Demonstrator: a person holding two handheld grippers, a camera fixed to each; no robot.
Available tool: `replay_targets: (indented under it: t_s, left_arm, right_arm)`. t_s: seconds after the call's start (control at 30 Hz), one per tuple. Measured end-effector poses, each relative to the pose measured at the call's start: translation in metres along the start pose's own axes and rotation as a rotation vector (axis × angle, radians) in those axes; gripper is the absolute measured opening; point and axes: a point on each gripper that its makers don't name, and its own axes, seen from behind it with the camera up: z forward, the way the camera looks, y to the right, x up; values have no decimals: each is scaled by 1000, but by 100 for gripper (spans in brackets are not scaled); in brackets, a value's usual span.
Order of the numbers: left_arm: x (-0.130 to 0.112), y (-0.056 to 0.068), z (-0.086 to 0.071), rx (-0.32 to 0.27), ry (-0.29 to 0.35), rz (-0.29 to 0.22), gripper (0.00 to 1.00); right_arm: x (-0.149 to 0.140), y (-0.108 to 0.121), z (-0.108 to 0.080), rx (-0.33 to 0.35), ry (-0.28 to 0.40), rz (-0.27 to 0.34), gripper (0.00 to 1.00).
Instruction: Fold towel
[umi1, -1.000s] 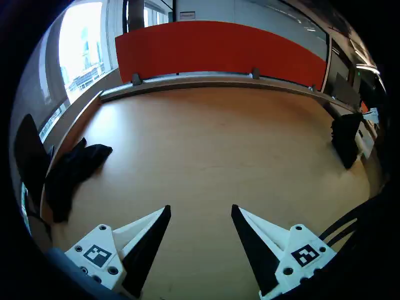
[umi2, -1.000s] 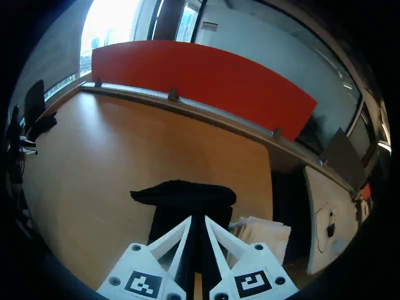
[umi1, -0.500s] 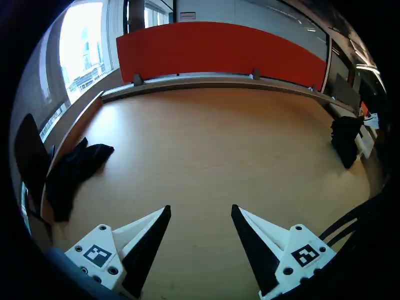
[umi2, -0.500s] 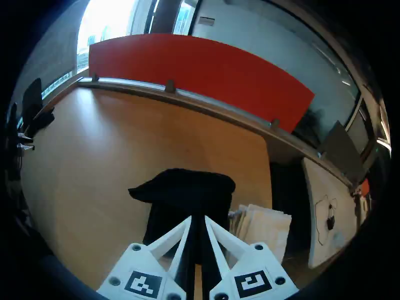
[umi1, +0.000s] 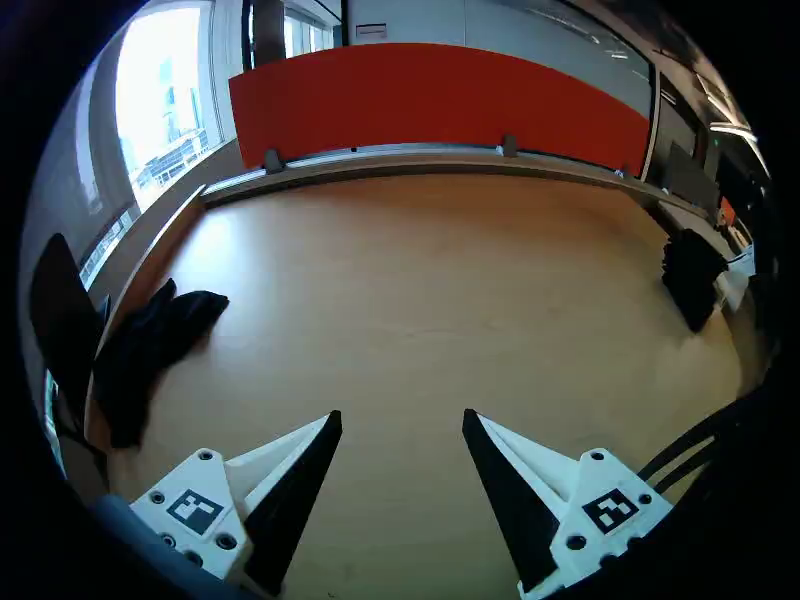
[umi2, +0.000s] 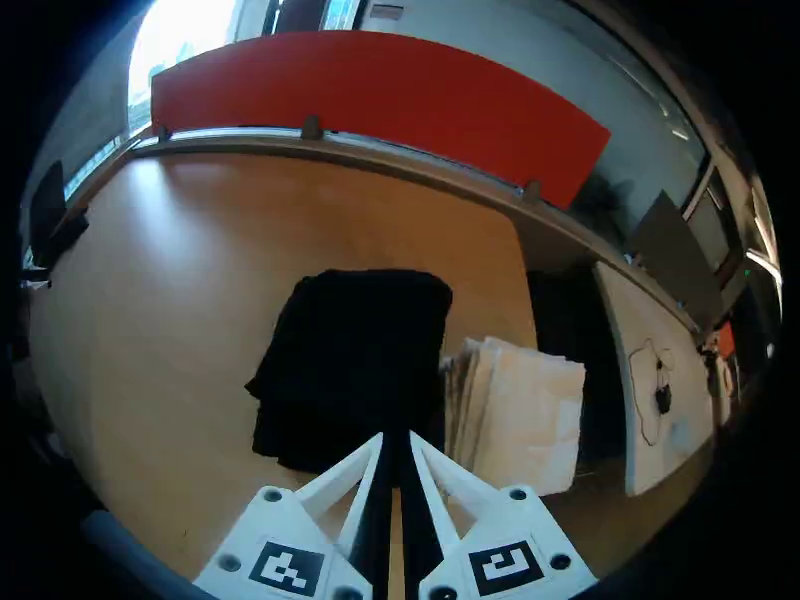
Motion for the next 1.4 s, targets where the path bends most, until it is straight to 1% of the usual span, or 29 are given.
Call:
replay_targets:
  t_s: [0.2, 0.4, 0.5, 0.7, 1.1, 1.27, 1.4]
  left_arm:
    - [-1, -1, -1, 3, -1, 2, 89]
    - [-1, -3, -1, 9, -3, 6, 89]
    - [-1, -2, -2, 10, -5, 7, 90]
    - [-2, -3, -2, 17, -7, 5, 90]
    - [-3, -4, -1, 24, -13, 4, 89]
    - [-3, -3, -1, 27, -16, 6, 90]
    - [-2, -3, 0, 26, -18, 6, 89]
  right_arm:
    - [-18, 3, 8, 2, -39, 21, 3]
    - [-30, 6, 15, 0, -73, 30, 4]
    - [-34, 11, 21, -9, -87, 37, 4]
    - [-40, 17, 31, -16, -110, 68, 4]
    - [-59, 26, 45, -32, -158, 97, 4]
    - [-66, 27, 52, -32, -181, 115, 4]
    - [-71, 24, 55, -30, -195, 118, 4]
